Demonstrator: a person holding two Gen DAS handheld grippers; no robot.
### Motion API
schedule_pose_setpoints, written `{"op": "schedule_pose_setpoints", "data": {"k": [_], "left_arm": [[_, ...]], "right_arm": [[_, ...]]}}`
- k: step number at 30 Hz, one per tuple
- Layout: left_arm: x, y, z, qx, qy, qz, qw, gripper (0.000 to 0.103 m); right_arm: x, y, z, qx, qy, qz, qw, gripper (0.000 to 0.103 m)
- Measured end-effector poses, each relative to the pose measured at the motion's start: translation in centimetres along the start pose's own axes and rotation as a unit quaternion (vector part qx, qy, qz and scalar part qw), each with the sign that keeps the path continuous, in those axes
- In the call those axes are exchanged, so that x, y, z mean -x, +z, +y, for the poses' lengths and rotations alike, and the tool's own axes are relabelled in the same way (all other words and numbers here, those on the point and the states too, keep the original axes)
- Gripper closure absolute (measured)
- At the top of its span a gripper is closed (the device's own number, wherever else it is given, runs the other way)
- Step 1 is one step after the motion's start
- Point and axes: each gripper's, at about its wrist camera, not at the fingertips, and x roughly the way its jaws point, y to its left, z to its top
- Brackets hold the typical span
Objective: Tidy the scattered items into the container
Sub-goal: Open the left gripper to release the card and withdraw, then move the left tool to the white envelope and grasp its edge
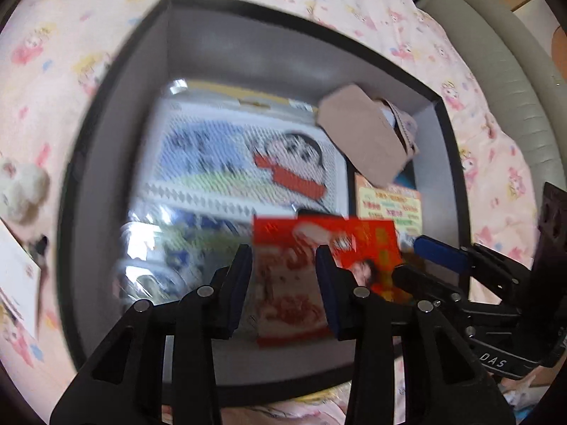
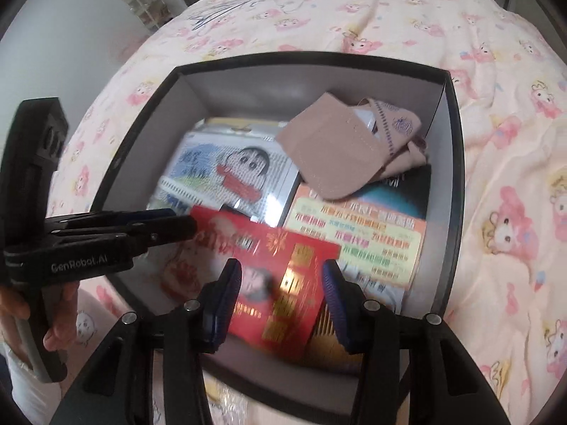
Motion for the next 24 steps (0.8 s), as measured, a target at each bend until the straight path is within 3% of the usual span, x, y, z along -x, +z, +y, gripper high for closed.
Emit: {"op": "schedule_pose_setpoints", "data": {"k": [6,10,14,18,24], "left_arm": [[-0.5,-0.2,-2.3,-0.027,0.024,-0.004,0.9994,0.066],[0.2,-0.8,-2.9,-0.052,0.027,-0.018,0.9981,0.055],[2.1,-1.8,-4.2,-0.064,0.021,-0.058,0.9960,0.054],[4.7,-3.6,-5.8,-0.080,0.014,-0.095,0.9922,0.046],[8.6,-6.1,-6.0,-0.104,0.020,-0.131,0.9857,0.046]], "right_arm": [[-2.1,-0.6,0.9,0.014,-0.014,0.031,0.999,0.060],[-1.8,-0.7,1.1,0.016,-0.021,0.020,0.999,0.060],[0.3,-0.6,1.1,-0.006,-0.040,-0.019,0.999,0.060],[3.1,-1.1,2.9,-0.004,-0.088,-0.076,0.993,0.055],[6.3,-3.4,6.8,-0.019,-0.081,-0.134,0.988,0.052]]}}
